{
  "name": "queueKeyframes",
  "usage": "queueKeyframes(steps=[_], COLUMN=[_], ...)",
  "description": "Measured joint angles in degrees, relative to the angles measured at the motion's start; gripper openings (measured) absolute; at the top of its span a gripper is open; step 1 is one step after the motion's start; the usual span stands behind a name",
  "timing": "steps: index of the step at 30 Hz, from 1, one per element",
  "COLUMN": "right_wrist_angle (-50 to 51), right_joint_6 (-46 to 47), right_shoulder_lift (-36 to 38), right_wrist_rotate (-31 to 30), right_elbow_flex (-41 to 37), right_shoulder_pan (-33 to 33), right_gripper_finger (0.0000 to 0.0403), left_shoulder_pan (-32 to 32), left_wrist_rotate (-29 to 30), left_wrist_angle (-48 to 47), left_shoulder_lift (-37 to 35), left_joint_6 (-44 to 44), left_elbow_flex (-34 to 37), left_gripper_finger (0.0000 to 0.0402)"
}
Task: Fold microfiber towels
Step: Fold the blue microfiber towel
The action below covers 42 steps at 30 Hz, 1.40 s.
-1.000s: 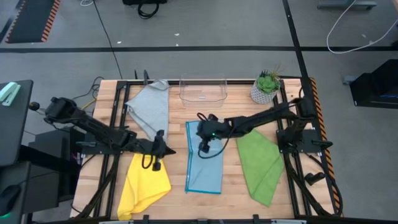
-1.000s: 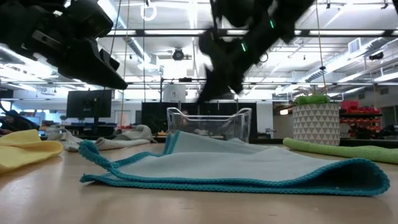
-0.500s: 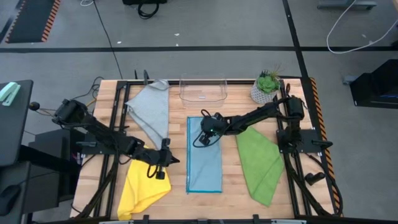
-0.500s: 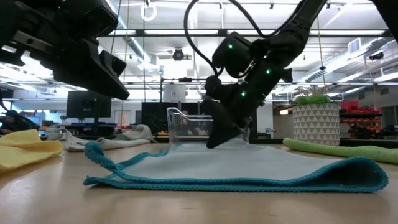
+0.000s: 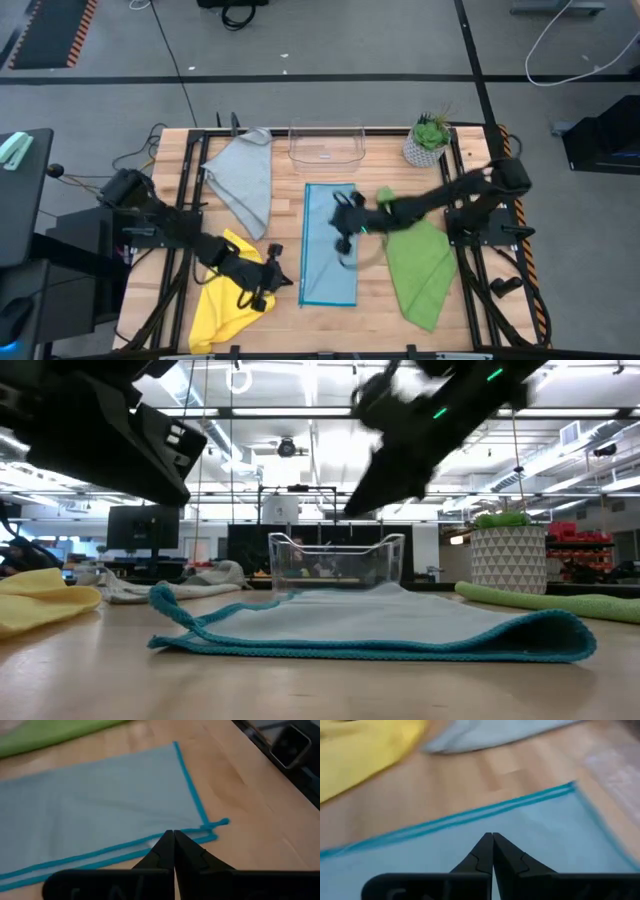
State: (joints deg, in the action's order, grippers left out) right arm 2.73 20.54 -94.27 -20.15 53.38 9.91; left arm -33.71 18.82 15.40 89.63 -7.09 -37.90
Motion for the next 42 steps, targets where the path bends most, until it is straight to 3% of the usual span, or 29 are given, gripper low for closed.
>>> queueKeyframes(steps=[4,8,16,20,24,34,42], right_wrist_angle=[0.29,0.23,-0.11,-0.11,-1.03,-1.64,-1.54], right_joint_6=[3.38,5.89,9.61,11.1,11.43,11.61,10.6], right_shoulder_lift=[0.72,0.1,0.31,0.27,0.27,0.27,0.25], right_wrist_rotate=[-2.21,-5.22,-10.78,-11.88,-12.82,-13.06,-11.38], right_elbow_flex=[-1.65,-1.55,-1.51,-1.52,-1.52,-1.52,-1.52], right_shoulder_pan=[8.82,15.22,21.01,22.59,23.94,24.52,25.88], right_gripper_finger=[0.0013,0.0019,0.0023,0.0023,0.0023,0.0023,0.0047], left_shoulder_pan=[-2.43,-4.38,-5.18,-4.32,-3.35,-1.54,-0.43], left_wrist_rotate=[0.17,0.0,0.05,0.08,-0.07,0.38,0.87], left_wrist_angle=[-1.99,-9.81,-19.16,-21.25,-23.03,-24.29,-24.84], left_shoulder_lift=[7.07,13.95,20.89,21.76,21.67,21.63,21.37], left_joint_6=[0.94,2.34,2.84,1.31,0.11,3.32,3.53], left_elbow_flex=[-5.89,-13.84,-23.52,-24.15,-24.16,-23.7,-24.36], left_gripper_finger=[0.0027,0.0075,0.0195,0.0216,0.0183,0.0016,0.0006])
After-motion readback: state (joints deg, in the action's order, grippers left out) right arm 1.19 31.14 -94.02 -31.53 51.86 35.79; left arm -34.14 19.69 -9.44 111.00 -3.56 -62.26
